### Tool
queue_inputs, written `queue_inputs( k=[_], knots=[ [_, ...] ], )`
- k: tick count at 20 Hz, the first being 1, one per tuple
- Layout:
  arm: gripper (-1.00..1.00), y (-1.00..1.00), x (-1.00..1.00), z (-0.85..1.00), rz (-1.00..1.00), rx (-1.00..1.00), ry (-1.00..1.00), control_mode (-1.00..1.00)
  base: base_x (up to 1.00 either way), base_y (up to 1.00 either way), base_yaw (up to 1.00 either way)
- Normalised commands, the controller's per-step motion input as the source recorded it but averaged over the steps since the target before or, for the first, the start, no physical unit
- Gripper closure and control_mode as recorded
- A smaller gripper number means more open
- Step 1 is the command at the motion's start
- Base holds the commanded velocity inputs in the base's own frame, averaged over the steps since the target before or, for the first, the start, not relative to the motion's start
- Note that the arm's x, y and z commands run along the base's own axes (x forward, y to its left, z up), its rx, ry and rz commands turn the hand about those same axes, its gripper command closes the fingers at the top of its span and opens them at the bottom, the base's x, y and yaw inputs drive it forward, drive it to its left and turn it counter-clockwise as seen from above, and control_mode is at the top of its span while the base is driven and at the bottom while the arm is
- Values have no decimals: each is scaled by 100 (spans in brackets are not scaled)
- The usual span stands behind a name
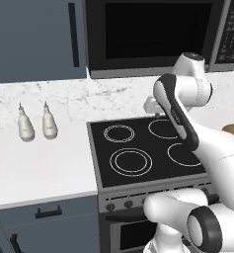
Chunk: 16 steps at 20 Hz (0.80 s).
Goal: Open the microwave, place the bowl with waffle inside the microwave, then close the microwave door and turn it on.
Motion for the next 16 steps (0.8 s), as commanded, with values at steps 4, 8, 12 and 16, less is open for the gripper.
queue_inputs(
  k=[4,8,12,16],
  knots=[
    [-100,-32,-1,9,-6,11,-10,-100,0,0,0],
    [-100,-91,0,49,-12,42,-46,-100,0,0,0],
    [-100,-97,6,19,-22,28,-30,-100,0,0,0],
    [-100,-42,10,-4,0,0,-6,-100,0,0,0]
  ],
)
